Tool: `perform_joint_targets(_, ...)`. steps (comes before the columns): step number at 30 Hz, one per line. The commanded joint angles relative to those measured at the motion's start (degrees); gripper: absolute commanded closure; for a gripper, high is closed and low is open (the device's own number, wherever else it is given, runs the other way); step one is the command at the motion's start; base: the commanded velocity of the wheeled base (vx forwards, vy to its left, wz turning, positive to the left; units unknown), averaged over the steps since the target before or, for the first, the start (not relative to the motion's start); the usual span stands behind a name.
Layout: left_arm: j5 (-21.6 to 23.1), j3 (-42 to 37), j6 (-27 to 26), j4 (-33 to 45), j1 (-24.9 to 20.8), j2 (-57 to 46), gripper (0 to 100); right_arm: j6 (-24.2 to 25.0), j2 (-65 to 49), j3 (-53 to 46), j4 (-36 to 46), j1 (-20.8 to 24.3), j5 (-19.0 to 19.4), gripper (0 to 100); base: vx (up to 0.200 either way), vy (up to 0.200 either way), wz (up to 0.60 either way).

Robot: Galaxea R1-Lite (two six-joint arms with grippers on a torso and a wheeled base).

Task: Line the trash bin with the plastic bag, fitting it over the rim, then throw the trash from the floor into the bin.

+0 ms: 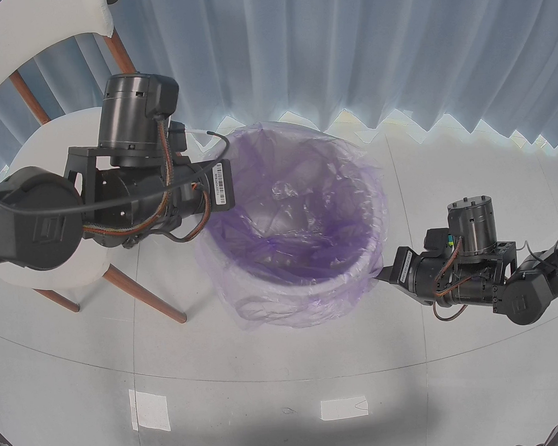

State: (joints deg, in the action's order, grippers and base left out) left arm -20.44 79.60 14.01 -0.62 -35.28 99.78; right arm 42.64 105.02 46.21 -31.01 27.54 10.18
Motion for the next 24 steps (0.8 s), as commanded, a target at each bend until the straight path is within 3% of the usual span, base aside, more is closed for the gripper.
perform_joint_targets(1,0.23,0.02,1.20,1.41,-2.25,-1.87,100,0.07,5.28,0.46,-2.39,0.41,0.02,100,0.000,0.000,0.00)
perform_joint_targets(5,0.32,-0.33,1.90,1.50,-2.34,-1.87,100,0.07,7.21,0.46,-6.16,1.20,-0.34,100,0.000,0.000,0.00)
perform_joint_targets(16,0.40,1.61,2.16,0.97,-1.81,-1.34,100,0.07,6.77,-2.88,-6.96,0.85,-1.48,100,0.000,0.000,0.00)
perform_joint_targets(17,0.40,1.52,2.16,0.89,-1.72,-1.25,100,0.07,6.34,-2.97,-7.22,0.94,-1.48,0,0.000,0.000,0.00)
perform_joint_targets(21,0.32,1.61,2.43,0.71,-1.28,-0.46,100,-0.19,1.85,-4.82,-7.66,0.85,-3.59,0,0.000,0.000,0.00)
perform_joint_targets(24,0.14,1.96,2.16,0.53,0.47,1.21,100,-1.77,-1.84,-8.51,-7.48,-1.70,-3.94,0,0.000,0.000,0.00)
